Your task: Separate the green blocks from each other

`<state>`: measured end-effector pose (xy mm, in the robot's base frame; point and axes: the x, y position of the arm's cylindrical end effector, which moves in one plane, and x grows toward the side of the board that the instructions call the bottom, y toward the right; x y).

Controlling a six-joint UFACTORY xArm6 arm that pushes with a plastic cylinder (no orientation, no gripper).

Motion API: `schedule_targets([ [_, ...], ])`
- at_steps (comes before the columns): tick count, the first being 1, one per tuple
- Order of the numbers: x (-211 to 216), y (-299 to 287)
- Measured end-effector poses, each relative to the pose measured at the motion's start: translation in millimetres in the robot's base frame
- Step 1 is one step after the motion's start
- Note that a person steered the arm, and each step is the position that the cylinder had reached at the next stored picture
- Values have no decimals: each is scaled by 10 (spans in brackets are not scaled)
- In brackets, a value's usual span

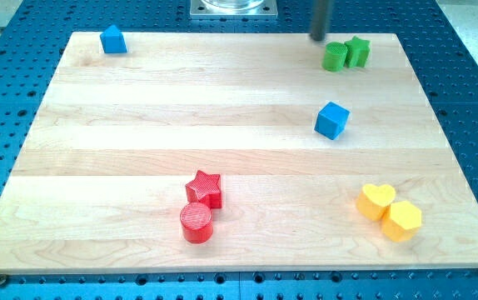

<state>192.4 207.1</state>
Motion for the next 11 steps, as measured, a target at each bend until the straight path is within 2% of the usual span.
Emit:
schedule_targets([
  [1,139,809],
  [2,292,613],
  [3,520,176],
  [4,703,101],
  [5,965,425],
  [6,1080,157],
  [8,414,-979],
  [9,585,-2253],
  [10,486,-3329],
  [11,692,-2854],
])
